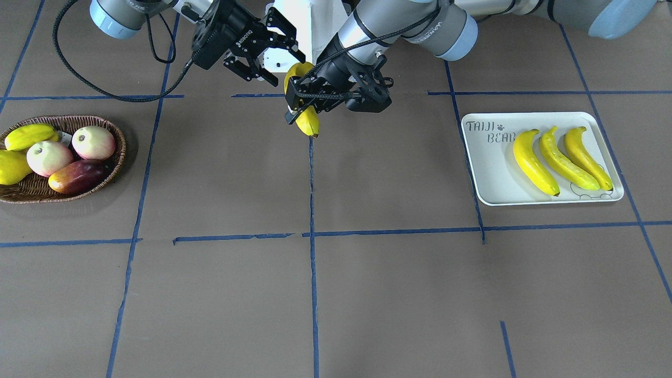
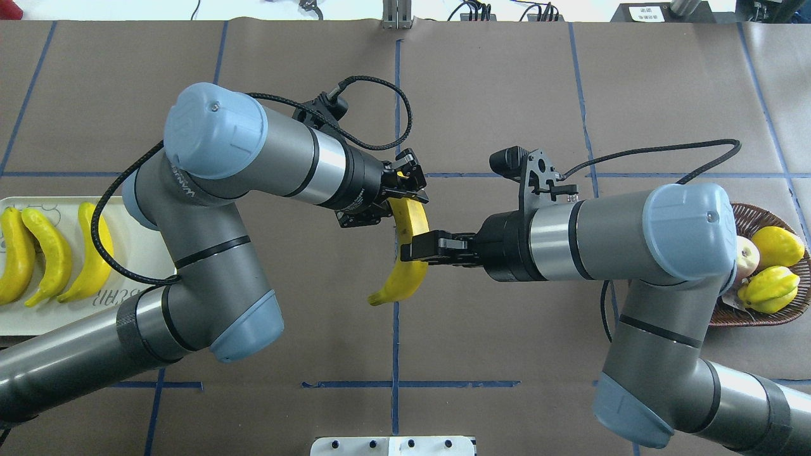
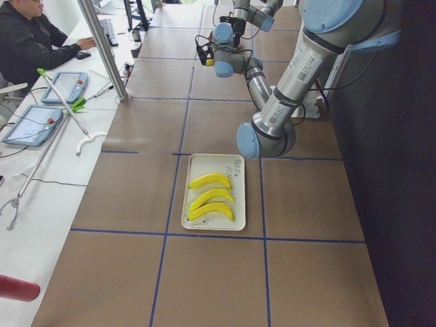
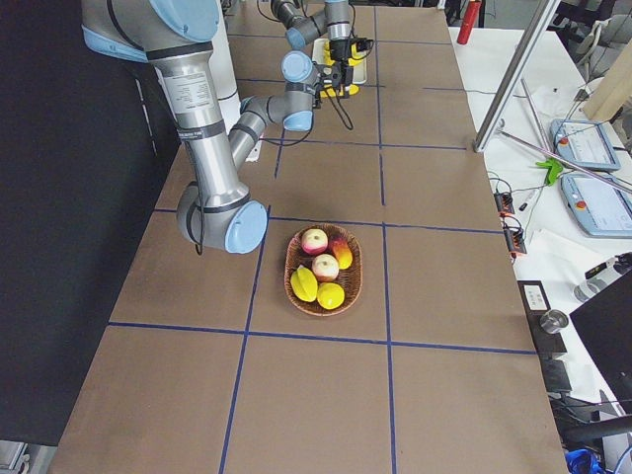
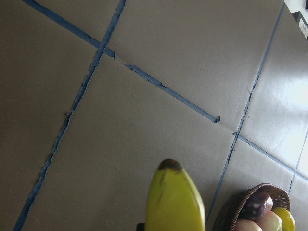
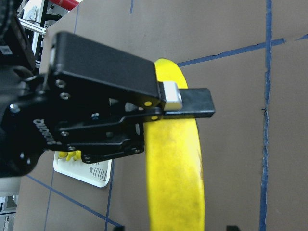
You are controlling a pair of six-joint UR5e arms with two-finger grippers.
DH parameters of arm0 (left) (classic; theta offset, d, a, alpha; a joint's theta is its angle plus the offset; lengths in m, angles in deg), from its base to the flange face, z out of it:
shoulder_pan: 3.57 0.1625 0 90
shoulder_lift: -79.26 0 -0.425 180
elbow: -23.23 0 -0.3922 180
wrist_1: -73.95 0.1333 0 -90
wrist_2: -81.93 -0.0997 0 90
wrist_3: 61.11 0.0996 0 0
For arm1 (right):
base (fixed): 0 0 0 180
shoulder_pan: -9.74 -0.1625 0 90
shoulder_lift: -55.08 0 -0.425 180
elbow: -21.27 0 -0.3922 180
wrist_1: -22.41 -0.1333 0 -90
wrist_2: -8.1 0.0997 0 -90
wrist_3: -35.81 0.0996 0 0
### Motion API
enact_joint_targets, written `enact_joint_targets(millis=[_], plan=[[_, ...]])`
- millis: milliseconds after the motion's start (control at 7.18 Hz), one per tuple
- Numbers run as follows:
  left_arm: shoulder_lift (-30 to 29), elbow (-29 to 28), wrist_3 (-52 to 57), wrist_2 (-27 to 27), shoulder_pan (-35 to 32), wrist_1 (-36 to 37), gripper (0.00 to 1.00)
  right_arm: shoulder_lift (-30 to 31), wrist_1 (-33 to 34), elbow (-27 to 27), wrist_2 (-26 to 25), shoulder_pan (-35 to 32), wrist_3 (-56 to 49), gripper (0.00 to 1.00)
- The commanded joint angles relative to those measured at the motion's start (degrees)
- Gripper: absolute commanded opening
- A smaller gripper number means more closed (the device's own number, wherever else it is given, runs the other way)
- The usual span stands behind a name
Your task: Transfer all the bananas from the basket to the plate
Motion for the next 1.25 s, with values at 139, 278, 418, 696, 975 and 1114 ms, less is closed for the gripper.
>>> enact_joint_targets(millis=[139, 278, 418, 696, 975, 1114], plan=[[7.06, 0.35, 6.67, 7.23, -6.39, 2.73, 0.0, 1.55, 7.07, 3.06, 2.93, -4.21, -0.51, 1.0], [12.33, 0.79, 13.51, 7.36, -8.86, 5.36, 0.0, 1.55, 15.74, 5.35, 3.91, -6.5, -1.73, 1.0], [16.56, 0.53, 18.45, 7.45, -11.41, 7.21, 0.0, 1.55, 24.62, 6.33, 3.75, -7.48, -7.83, 1.0], [25.88, -0.26, 19.12, 6.22, -13.62, 7.76, 0.0, 2.6, 35.99, 6.95, 4.01, -11.69, -18.73, 1.0], [32.05, -0.26, 19.12, 2.53, -13.1, 7.58, 0.0, 5.5, 36.92, 6.34, 4.09, -15.29, -26.33, 1.0], [33.38, -0.26, 19.29, 0.7, -13.02, 7.5, 0.0, 6.55, 36.84, 6.16, 4.1, -15.75, -27.75, 1.0]])
